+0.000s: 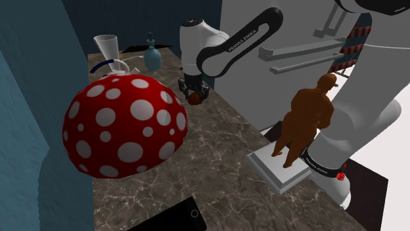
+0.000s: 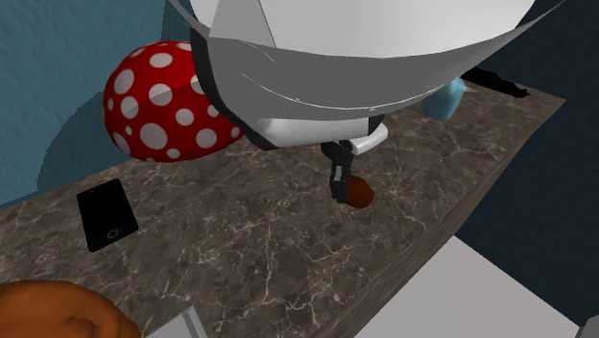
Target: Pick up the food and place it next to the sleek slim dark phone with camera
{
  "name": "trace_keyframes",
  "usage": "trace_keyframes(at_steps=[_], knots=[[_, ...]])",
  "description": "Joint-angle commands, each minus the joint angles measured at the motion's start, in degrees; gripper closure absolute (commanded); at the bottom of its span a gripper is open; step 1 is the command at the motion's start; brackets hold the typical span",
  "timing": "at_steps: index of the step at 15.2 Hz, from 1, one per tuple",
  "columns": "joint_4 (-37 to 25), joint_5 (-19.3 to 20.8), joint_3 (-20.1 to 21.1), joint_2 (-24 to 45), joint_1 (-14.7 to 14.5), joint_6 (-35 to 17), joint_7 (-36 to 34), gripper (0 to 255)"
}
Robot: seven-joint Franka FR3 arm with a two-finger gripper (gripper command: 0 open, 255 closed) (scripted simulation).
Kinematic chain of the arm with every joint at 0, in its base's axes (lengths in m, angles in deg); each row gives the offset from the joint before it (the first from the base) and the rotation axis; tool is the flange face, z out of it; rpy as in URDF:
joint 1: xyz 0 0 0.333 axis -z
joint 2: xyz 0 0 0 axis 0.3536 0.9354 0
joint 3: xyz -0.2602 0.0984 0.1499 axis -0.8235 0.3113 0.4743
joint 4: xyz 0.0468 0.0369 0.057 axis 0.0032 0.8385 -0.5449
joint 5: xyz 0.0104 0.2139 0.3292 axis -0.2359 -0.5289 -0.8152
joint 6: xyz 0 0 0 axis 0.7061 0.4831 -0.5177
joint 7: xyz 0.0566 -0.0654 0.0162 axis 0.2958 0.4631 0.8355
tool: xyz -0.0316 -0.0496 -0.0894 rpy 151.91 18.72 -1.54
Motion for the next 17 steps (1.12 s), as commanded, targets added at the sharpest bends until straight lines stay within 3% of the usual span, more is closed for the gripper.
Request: trace_keyframes(at_steps=[1,17], knots=[[-0.18,-0.72,0.21,-0.58,0.21,0.57,0.57,255],[-5.36,-10.23,1.9,-8.77,2.01,10.35,8.34,255]])
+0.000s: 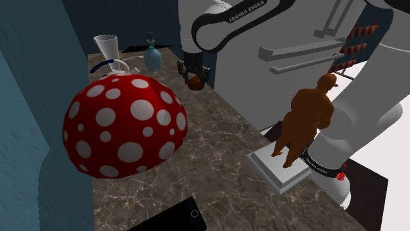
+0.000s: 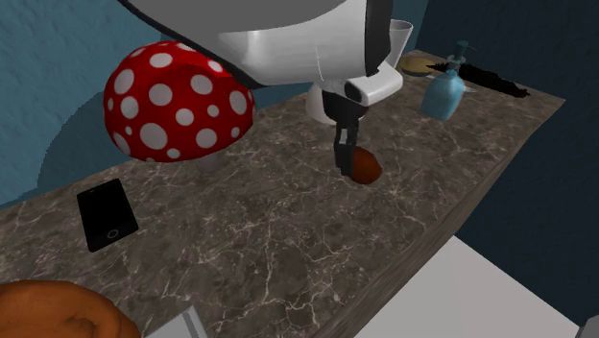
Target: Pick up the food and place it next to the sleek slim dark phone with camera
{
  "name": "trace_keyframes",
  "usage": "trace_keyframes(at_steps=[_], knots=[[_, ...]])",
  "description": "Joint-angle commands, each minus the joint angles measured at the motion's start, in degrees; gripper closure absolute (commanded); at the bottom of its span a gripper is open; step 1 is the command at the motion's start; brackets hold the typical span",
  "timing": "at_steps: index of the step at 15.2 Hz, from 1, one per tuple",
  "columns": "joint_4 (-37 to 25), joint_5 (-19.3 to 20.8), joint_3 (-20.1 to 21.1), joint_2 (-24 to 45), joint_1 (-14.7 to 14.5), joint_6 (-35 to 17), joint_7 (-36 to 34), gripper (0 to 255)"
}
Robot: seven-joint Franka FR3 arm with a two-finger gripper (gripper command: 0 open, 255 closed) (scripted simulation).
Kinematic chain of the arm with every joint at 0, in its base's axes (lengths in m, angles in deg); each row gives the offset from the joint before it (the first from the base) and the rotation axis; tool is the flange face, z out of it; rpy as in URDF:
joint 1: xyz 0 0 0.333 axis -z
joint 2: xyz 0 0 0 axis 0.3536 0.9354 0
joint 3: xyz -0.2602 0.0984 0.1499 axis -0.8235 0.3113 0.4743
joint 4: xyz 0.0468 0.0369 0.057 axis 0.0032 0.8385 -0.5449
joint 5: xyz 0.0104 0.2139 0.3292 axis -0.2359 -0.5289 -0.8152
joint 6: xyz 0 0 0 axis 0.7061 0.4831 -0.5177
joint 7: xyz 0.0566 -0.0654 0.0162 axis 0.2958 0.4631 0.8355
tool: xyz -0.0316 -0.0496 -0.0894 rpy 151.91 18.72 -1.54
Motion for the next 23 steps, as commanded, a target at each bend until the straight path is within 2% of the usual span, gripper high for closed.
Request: trace_keyframes(at_steps=[1,9,11,16,23], knots=[[-0.92,-0.86,0.01,-0.75,0.11,1.36,0.81,255],[-4.6,-3.41,-0.12,-3.17,0.33,6.46,3.18,255],[-1.46,-6.4,0.42,-7.03,-0.42,6.06,3.14,255],[5.05,-13.5,1.17,-16.03,-3.87,6.23,2.6,255],[11.12,-21.5,2.11,-26.3,-10.86,8.63,-0.37,255]])
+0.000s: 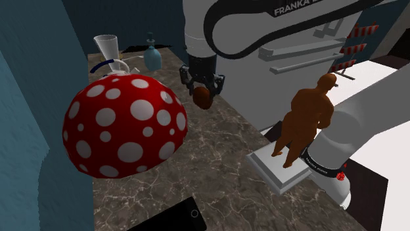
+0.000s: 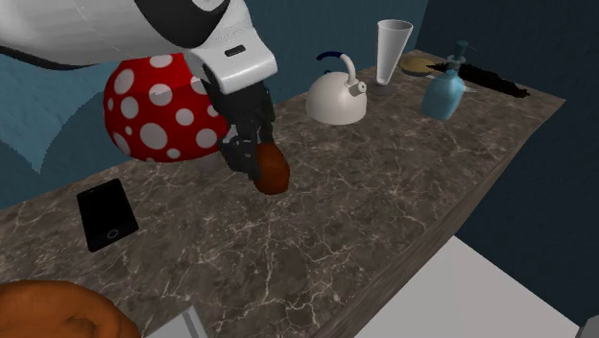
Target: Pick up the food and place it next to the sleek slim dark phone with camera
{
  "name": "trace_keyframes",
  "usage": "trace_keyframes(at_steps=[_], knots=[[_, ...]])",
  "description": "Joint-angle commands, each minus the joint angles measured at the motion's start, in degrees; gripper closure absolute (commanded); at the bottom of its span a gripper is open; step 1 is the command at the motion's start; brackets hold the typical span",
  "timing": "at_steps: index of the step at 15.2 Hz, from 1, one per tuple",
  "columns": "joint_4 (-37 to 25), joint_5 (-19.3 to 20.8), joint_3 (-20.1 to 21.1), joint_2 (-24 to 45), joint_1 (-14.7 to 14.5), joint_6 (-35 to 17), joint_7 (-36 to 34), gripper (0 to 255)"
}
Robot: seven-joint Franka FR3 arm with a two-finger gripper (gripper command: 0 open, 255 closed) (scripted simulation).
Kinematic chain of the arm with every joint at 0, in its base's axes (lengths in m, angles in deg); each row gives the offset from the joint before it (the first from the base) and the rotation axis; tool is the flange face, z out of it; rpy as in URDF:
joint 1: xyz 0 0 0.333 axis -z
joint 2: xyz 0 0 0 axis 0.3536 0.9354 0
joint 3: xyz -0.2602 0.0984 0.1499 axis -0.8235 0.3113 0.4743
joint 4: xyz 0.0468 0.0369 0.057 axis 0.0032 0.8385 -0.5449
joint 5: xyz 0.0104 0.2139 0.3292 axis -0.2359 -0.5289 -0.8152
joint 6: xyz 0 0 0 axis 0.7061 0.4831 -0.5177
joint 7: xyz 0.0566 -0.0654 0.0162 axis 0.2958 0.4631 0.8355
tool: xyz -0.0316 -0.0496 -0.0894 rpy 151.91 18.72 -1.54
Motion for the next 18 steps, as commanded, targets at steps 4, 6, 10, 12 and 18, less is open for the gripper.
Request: trace_keyframes(at_steps=[4,6,10,12,18], knots=[[2.71,-4.99,1.07,-6.29,-5.26,2.72,-3.18,255],[3.27,-6.65,1.86,-8.24,-7.23,3.84,-4.9,255],[3.61,-9.65,3.88,-11.44,-10.87,6.16,-8.81,255],[3.37,-11.01,5.11,-12.69,-12.5,7.32,-10.98,255],[1.13,-14.56,9.73,-15.05,-16.26,10.61,-18.1,255]])
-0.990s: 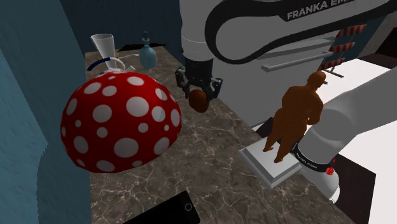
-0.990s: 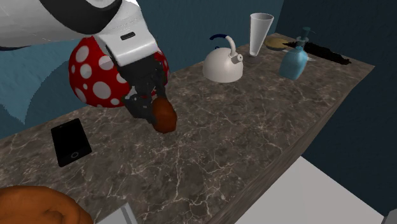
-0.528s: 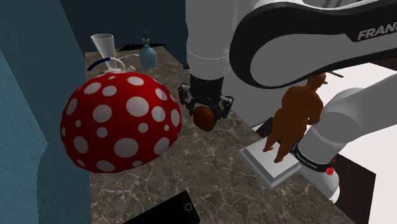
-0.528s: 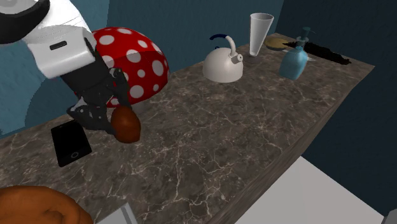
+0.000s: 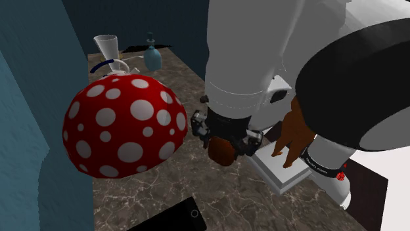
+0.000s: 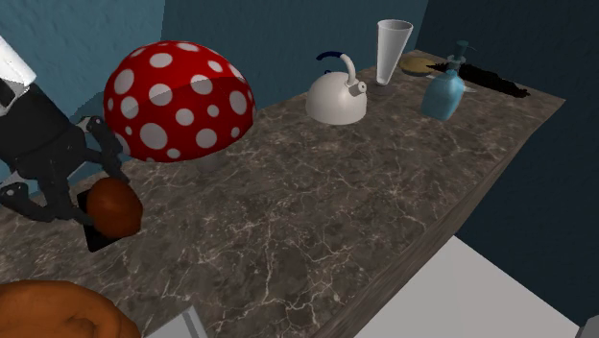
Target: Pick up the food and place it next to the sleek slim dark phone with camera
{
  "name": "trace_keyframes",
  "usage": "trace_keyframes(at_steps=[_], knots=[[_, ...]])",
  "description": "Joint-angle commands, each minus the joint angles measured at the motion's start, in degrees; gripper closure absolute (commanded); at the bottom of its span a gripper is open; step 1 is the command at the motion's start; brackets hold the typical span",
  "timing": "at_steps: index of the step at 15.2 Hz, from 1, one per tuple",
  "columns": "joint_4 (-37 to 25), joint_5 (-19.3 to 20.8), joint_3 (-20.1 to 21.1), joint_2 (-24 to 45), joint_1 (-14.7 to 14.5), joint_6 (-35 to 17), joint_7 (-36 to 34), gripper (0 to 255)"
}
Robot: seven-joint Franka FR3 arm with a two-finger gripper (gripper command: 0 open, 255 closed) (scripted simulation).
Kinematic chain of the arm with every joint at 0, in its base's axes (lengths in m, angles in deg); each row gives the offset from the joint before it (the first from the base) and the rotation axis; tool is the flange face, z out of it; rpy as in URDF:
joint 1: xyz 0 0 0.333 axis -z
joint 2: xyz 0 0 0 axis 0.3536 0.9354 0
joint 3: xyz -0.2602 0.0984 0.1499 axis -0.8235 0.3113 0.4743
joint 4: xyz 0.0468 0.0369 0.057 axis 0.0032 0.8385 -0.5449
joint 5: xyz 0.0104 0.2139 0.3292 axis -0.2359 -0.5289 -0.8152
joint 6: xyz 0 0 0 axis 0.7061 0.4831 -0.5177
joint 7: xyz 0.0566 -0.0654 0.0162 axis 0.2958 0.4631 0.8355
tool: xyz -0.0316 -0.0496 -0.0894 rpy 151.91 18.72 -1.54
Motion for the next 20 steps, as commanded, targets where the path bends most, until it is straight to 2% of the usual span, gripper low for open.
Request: trace_keyframes(at_steps=[1,6,11,20], knots=[[-1.35,-0.99,2.0,-0.23,-0.72,1.01,-2.69,255],[-5.26,-3.24,7.22,-0.56,-1.88,3.38,-9.2,255],[-10.26,-4.86,13.27,-0.09,-1.15,5.37,-15.45,255],[-5.45,-6.81,17.88,0.14,0.3,-1.02,-15.41,255]])
